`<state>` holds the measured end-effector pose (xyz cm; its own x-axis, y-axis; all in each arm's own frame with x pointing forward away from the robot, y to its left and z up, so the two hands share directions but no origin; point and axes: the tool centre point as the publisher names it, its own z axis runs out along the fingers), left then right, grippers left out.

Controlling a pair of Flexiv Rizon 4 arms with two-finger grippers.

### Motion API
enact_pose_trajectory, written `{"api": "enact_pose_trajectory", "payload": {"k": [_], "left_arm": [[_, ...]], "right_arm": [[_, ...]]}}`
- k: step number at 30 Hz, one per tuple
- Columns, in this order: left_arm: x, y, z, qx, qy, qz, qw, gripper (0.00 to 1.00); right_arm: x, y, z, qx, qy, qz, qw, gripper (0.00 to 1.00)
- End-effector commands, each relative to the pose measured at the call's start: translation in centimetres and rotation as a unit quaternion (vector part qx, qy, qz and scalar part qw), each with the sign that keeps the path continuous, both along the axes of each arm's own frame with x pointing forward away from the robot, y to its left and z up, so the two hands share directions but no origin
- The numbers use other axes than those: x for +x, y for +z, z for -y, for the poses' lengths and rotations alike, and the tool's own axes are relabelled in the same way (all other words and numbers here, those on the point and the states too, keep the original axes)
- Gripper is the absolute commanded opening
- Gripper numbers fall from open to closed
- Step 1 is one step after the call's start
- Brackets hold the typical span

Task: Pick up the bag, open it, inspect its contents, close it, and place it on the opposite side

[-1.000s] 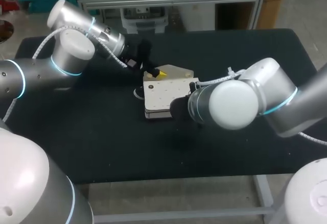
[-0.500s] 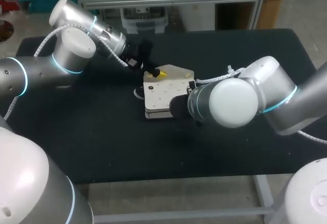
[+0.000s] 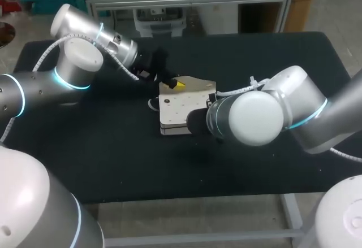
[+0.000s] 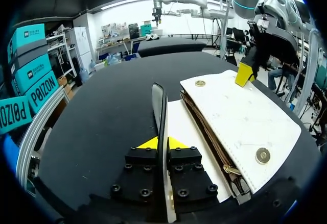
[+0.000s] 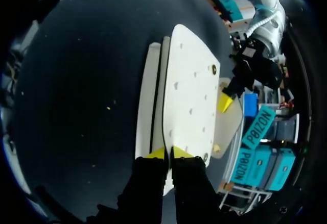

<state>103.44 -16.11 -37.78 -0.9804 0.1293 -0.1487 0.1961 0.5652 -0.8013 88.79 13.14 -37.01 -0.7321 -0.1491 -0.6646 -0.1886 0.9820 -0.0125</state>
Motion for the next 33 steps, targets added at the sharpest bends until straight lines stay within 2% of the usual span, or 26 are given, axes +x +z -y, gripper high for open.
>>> {"api": "enact_pose_trajectory", "payload": {"k": [1,7,15,26,27,28,31,33], "left_arm": [[-2.3,-0.6,0.1,-0.008,0.021,0.045,0.999,0.0],[-3.8,-0.1,0.4,-0.028,0.016,0.095,0.995,0.0],[-5.6,1.2,0.3,-0.052,0.016,0.126,0.991,0.0],[-8.5,0.5,1.1,-0.038,0.007,0.154,0.987,0.0],[-8.7,0.6,1.1,-0.038,0.008,0.156,0.987,0.04],[-8.8,0.8,1.0,-0.039,0.01,0.16,0.986,0.17],[-9.1,1.3,0.8,-0.044,0.019,0.172,0.984,0.49],[-9.2,1.8,0.6,-0.048,0.024,0.178,0.983,0.5]], "right_arm": [[0.0,-0.5,0.2,0.053,0.006,0.262,0.964,0.0],[0.0,-0.5,0.2,0.053,0.006,0.262,0.964,0.0],[0.0,-0.5,0.2,0.053,0.006,0.262,0.964,0.0],[0.0,-0.5,0.2,0.053,0.006,0.262,0.964,0.0],[0.0,-0.5,0.2,0.053,0.006,0.262,0.964,0.0],[0.0,-0.5,0.2,0.053,0.006,0.262,0.964,0.0],[0.0,-0.5,0.2,0.053,0.006,0.262,0.964,0.0],[0.0,-0.5,0.2,0.053,0.006,0.262,0.964,0.0]]}}
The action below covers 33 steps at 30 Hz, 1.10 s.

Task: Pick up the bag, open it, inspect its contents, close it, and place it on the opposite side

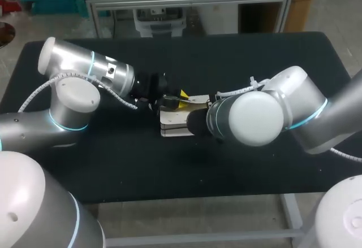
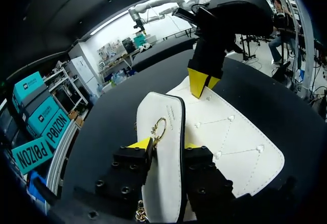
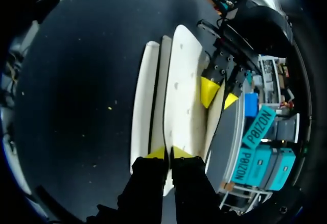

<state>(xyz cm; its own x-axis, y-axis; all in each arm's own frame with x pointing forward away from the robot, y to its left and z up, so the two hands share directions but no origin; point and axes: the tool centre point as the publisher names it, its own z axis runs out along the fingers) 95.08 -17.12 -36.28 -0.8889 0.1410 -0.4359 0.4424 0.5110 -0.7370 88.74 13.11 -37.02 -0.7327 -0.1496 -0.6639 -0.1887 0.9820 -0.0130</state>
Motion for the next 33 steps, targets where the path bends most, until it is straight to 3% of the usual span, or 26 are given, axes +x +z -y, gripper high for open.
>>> {"api": "enact_pose_trajectory", "payload": {"k": [1,8,14,16,17,22,33], "left_arm": [[-0.8,0.6,-0.5,-0.027,0.038,0.032,0.998,0.49],[-0.4,2.0,-0.4,-0.038,0.046,0.049,0.997,0.36],[0.6,2.8,-0.3,-0.047,0.052,0.054,0.996,0.33],[1.0,2.8,-0.3,-0.047,0.058,0.055,0.996,0.15],[1.2,2.8,-0.3,-0.048,0.06,0.054,0.996,0.0],[0.4,2.6,-0.7,-0.052,0.056,0.052,0.996,0.0],[-4.0,1.2,-0.1,-0.033,0.006,0.043,0.999,0.0]], "right_arm": [[0.0,-0.4,0.1,0.054,0.006,0.262,0.964,0.0],[0.0,-0.4,0.1,0.054,0.006,0.262,0.964,0.0],[0.0,-0.4,0.1,0.054,0.006,0.262,0.964,0.0],[0.0,-0.4,0.1,0.054,0.006,0.262,0.964,0.0],[0.0,-0.4,0.1,0.054,0.006,0.262,0.964,0.0],[0.0,-0.4,0.1,0.054,0.006,0.262,0.964,0.0],[0.0,-0.4,0.1,0.054,0.006,0.262,0.964,0.0]]}}
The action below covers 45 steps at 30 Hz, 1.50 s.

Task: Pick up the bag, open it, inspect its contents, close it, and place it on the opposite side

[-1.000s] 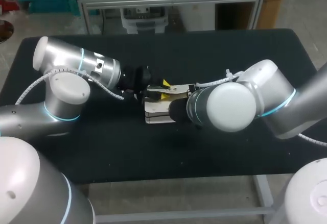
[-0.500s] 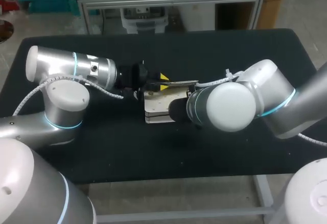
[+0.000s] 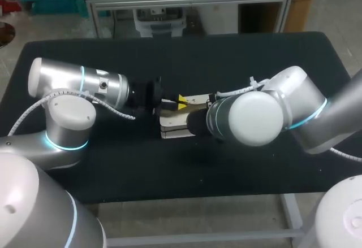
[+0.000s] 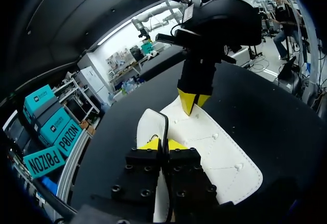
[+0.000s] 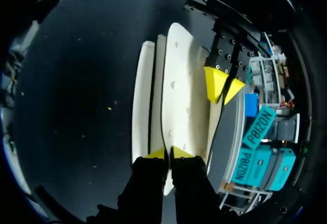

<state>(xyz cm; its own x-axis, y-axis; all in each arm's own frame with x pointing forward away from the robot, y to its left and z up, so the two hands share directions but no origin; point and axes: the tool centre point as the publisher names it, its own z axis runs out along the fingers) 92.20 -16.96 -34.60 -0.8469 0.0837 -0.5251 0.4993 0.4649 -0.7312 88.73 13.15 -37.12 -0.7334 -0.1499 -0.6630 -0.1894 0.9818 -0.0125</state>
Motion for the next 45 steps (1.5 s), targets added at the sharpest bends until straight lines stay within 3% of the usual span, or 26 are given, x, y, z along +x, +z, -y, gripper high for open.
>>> {"api": "enact_pose_trajectory", "payload": {"k": [1,12,13,17,20,23,27,30,35,36,37,38,45], "left_arm": [[-1.3,-0.8,0.2,0.009,-0.004,-0.003,1.0,0.0],[0.2,-2.2,-0.2,0.011,0.01,-0.033,0.999,0.0],[0.1,-2.0,-0.4,0.009,0.01,-0.033,0.999,0.1],[-0.2,-1.1,-0.6,0.003,0.008,-0.017,1.0,0.15],[-0.2,-0.4,-0.6,0.002,0.01,-0.006,1.0,0.31],[-0.1,0.1,-0.7,-0.004,0.013,0.003,1.0,0.34],[-0.1,0.4,-0.6,-0.011,0.018,0.023,1.0,0.29],[0.1,0.1,-0.3,-0.006,0.025,0.038,0.999,0.12],[0.3,-0.7,0.1,0.003,0.033,0.05,0.998,0.22],[0.3,-0.7,0.1,0.003,0.034,0.053,0.998,0.21],[0.3,-0.7,0.1,0.001,0.036,0.057,0.998,0.14],[0.4,-0.8,0.1,0.002,0.04,0.067,0.997,0.0],[-1.6,-1.9,-0.3,0.03,0.049,0.13,0.99,0.0]], "right_arm": [[0.0,-0.4,0.2,0.054,0.006,0.263,0.963,0.0],[0.0,-0.4,0.2,0.054,0.006,0.263,0.963,0.0],[0.0,-0.4,0.2,0.054,0.006,0.263,0.963,0.0],[0.0,-0.4,0.2,0.054,0.006,0.263,0.963,0.0],[0.0,-0.4,0.2,0.054,0.006,0.263,0.963,0.0],[0.0,-0.4,0.2,0.054,0.006,0.263,0.963,0.0],[0.0,-0.4,0.2,0.054,0.006,0.263,0.963,0.0],[0.0,-0.4,0.2,0.054,0.006,0.263,0.963,0.0],[0.0,-0.4,0.2,0.054,0.006,0.263,0.963,0.0],[0.0,-0.4,0.2,0.054,0.006,0.263,0.963,0.0],[0.0,-0.4,0.2,0.054,0.006,0.263,0.963,0.0],[0.0,-0.4,0.2,0.054,0.006,0.263,0.963,0.0],[0.0,-0.4,0.2,0.054,0.006,0.263,0.963,0.0]]}}
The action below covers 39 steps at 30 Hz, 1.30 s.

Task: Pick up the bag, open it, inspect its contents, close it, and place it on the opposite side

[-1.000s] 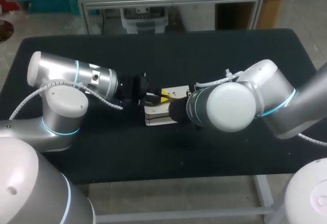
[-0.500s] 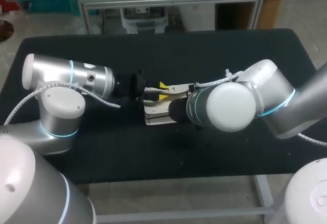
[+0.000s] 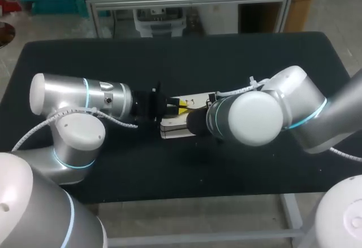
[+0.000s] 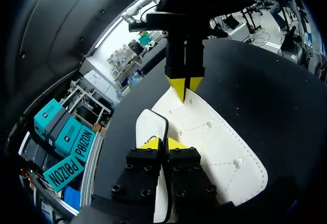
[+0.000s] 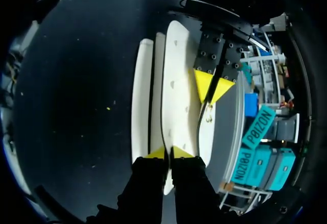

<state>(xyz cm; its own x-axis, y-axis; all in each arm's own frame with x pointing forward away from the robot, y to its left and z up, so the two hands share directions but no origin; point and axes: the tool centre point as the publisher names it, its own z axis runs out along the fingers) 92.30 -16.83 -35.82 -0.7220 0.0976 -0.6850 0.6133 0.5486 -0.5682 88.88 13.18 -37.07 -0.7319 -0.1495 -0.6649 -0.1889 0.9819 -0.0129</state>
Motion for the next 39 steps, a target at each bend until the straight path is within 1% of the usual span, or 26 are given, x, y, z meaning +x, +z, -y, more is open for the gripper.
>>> {"api": "enact_pose_trajectory", "payload": {"k": [1,4,7,9,16,21,24,29,33,39], "left_arm": [[-1.9,-0.9,-0.2,-0.01,0.023,0.032,0.999,0.0],[-2.3,-1.4,-0.4,-0.005,0.023,0.031,0.999,0.0],[-2.3,-1.8,-0.3,-0.005,0.023,0.028,0.999,0.0],[-2.3,-1.8,-0.3,-0.008,0.021,0.029,0.999,0.0],[-2.5,-1.4,-1.5,-0.024,0.033,0.028,0.999,0.0],[-2.0,-2.3,-0.2,-0.017,0.04,0.035,0.998,0.0],[-1.4,-2.7,0.5,-0.01,0.042,0.038,0.998,0.0],[-0.7,-2.1,0.5,-0.017,0.047,0.039,0.998,0.0],[-0.7,-1.5,-0.5,-0.023,0.05,0.034,0.998,0.0],[-0.7,0.0,-2.0,-0.047,0.054,0.023,0.997,0.0]], "right_arm": [[-0.1,-0.4,0.2,0.054,0.006,0.261,0.964,0.0],[-0.1,-0.4,0.2,0.054,0.006,0.261,0.964,0.0],[-0.1,-0.4,0.2,0.054,0.006,0.261,0.964,0.0],[-0.1,-0.4,0.2,0.054,0.006,0.261,0.964,0.0],[-0.1,-0.4,0.2,0.054,0.006,0.261,0.964,0.0],[-0.1,-0.4,0.2,0.054,0.006,0.261,0.964,0.0],[-0.1,-0.4,0.2,0.054,0.006,0.261,0.964,0.0],[-0.1,-0.4,0.2,0.054,0.006,0.261,0.964,0.0],[-0.1,-0.4,0.2,0.054,0.006,0.261,0.964,0.0],[-0.1,-0.4,0.2,0.054,0.006,0.261,0.964,0.0]]}}
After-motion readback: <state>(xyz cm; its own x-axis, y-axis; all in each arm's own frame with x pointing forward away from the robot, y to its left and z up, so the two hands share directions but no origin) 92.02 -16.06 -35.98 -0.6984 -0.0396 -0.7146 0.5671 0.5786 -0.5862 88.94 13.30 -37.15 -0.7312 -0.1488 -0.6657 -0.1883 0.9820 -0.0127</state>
